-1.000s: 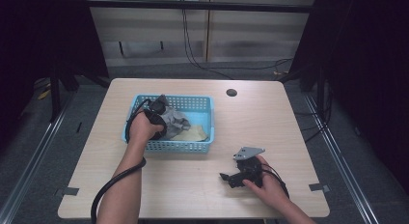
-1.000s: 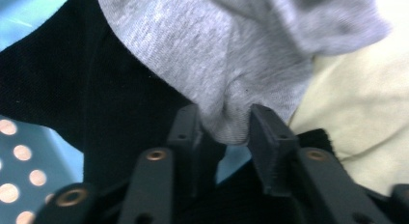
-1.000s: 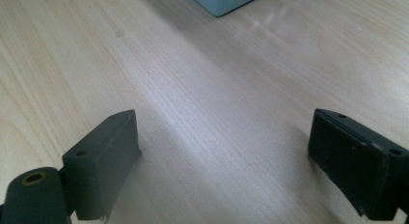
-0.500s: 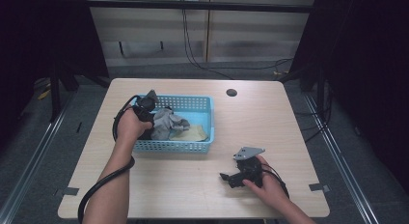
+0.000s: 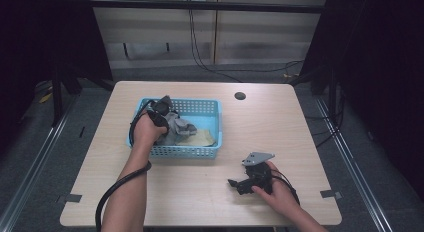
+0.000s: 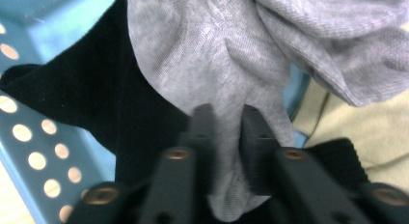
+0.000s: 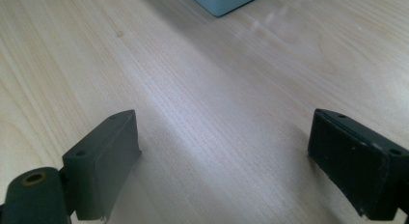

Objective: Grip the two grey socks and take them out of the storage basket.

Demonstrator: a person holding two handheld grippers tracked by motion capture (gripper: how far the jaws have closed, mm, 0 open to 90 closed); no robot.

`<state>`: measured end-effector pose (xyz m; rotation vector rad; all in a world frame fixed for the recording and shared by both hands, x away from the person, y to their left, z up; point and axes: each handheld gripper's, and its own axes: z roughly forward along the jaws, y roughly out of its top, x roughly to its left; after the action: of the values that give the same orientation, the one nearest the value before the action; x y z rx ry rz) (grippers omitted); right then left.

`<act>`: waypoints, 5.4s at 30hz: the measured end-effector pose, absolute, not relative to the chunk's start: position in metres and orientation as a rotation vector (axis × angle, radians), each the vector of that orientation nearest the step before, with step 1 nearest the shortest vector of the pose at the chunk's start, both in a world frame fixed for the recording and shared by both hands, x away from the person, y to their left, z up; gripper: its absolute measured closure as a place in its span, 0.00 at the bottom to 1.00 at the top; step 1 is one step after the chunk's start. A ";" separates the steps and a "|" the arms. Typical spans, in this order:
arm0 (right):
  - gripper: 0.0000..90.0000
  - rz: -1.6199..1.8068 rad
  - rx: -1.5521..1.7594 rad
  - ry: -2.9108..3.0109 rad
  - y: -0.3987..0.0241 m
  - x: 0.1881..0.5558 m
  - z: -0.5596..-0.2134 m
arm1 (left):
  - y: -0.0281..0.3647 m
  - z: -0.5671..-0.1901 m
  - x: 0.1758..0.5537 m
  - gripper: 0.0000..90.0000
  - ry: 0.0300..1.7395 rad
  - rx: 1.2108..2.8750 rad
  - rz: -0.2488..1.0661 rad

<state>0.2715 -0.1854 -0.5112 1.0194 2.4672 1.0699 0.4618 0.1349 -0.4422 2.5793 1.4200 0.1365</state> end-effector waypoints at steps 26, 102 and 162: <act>0.11 1.066 1.019 2.470 -0.186 0.272 -0.511 | 0.130 -0.338 0.451 0.95 1.298 2.650 -0.007; 0.11 1.069 1.016 2.467 -0.185 0.272 -0.511 | 0.040 -0.379 0.301 0.95 0.632 2.838 -0.228; 0.11 1.069 1.019 2.467 -0.185 0.272 -0.511 | 0.057 -0.388 0.321 0.41 0.751 2.757 -0.232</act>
<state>0.2715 -0.1854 -0.5112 1.0191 2.4672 1.0687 0.3206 0.0572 -0.3878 2.7565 0.7507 -0.2317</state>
